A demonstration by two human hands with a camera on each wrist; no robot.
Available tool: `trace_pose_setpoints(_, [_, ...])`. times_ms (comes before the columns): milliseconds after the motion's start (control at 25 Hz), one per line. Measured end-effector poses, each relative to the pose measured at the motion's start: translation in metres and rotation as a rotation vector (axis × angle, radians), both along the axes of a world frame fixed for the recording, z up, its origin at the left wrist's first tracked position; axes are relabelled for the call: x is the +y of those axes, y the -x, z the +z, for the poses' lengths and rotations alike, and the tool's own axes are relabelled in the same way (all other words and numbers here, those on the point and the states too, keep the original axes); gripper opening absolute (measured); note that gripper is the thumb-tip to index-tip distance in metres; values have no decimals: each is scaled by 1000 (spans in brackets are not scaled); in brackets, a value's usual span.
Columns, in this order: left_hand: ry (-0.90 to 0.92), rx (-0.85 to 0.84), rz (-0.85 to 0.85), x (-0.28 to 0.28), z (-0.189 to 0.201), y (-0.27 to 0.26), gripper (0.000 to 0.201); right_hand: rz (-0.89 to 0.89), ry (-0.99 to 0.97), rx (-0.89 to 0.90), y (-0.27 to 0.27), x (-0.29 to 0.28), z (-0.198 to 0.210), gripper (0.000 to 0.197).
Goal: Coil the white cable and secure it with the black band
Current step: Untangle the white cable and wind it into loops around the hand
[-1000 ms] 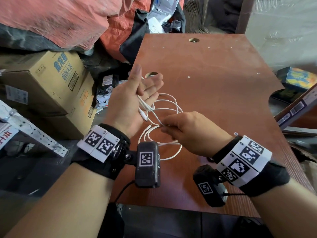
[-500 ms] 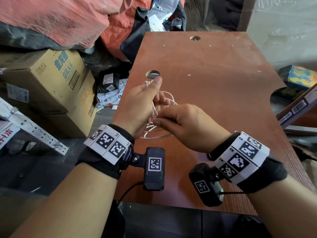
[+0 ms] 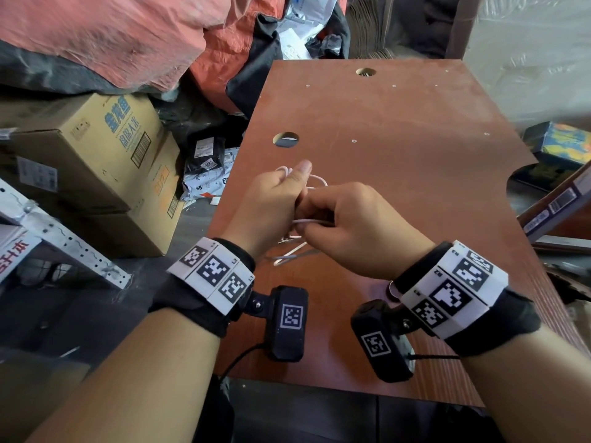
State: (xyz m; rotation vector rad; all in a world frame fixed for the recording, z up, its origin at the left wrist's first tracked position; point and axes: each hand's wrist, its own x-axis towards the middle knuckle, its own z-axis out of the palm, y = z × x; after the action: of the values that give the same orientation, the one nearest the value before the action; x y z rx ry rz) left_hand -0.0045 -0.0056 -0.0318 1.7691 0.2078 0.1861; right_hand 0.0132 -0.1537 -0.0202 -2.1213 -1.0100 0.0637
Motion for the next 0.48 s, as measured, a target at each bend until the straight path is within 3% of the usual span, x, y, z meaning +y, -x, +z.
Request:
trace_pose_setpoints(280, [197, 55, 51, 4, 13, -1, 49, -94, -7, -73, -9, -5, -4, 6])
trace_pose_setpoints(360, [296, 79, 17, 7, 18, -1, 49, -137, 6, -69, -14, -9, -5, 6])
trace_pose_setpoints(480, [307, 109, -58, 10, 22, 1, 46, -143, -15, -28, -18, -12, -5, 6])
